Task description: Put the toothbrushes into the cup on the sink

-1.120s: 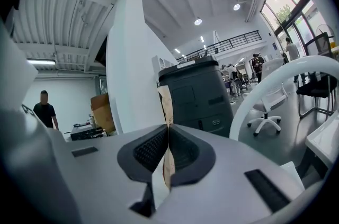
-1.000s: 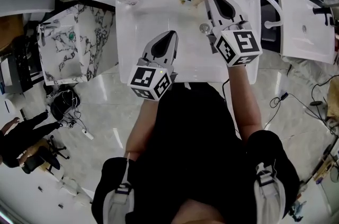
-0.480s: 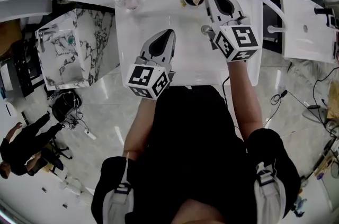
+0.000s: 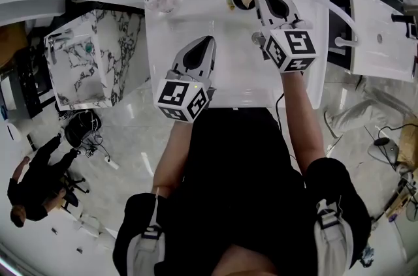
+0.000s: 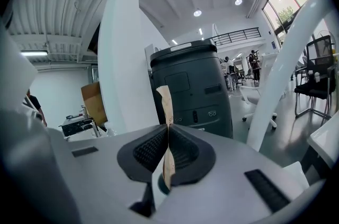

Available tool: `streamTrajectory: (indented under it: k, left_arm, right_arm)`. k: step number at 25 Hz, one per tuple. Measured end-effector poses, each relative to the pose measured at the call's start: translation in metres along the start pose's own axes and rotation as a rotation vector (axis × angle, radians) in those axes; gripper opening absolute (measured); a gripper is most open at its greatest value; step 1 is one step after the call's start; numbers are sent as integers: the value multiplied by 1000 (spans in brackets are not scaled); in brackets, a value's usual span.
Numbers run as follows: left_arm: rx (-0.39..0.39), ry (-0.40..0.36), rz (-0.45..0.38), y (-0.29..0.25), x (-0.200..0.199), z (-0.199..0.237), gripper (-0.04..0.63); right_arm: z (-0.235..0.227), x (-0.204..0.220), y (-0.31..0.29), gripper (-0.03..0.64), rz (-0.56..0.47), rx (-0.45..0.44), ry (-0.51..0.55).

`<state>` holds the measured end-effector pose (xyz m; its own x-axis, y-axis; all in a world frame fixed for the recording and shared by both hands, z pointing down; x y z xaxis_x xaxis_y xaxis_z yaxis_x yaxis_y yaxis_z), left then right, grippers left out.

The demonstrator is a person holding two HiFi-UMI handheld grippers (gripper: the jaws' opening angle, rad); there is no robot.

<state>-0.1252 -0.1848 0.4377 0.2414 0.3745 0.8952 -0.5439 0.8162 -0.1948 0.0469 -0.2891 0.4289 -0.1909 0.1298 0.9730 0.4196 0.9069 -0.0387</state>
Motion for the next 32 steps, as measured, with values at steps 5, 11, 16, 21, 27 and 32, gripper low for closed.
streamTrajectory:
  k: [5,11,16,21,27,32]
  left_arm:
    - [0,3,-1,-1,1,0,14]
    - [-1,9,3,2,3,-2,14]
    - [-3,9,2,4,5,-2,14]
    - [-5,10,-3,8,5,-3,14]
    - [-11,10,-4,15,6,-2,14]
    - [-18,11,-8,17,6,-1,14]
  right_arm:
    - [-1,10,-2,33,24,1,5]
    - [-1,22,2,34,63,5,8]
    - [1,35,5,34,109,9,5]
    - [5,44,9,34,150,13,-3]
    - [7,57,11,34,193,24,-5]
    - [6,66,11,34,229,31,-2]
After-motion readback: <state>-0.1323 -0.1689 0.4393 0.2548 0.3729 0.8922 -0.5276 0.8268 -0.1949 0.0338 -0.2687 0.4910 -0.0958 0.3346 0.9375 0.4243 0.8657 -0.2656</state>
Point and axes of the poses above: the fingertips, and each gripper's own axes: y backward along the fingers, z to its left, x out of its underside, the point moved 5 cm from there along y, backward along the fingers, and after that the axes turned 14 degrees about -z, right-handed, at the moved point
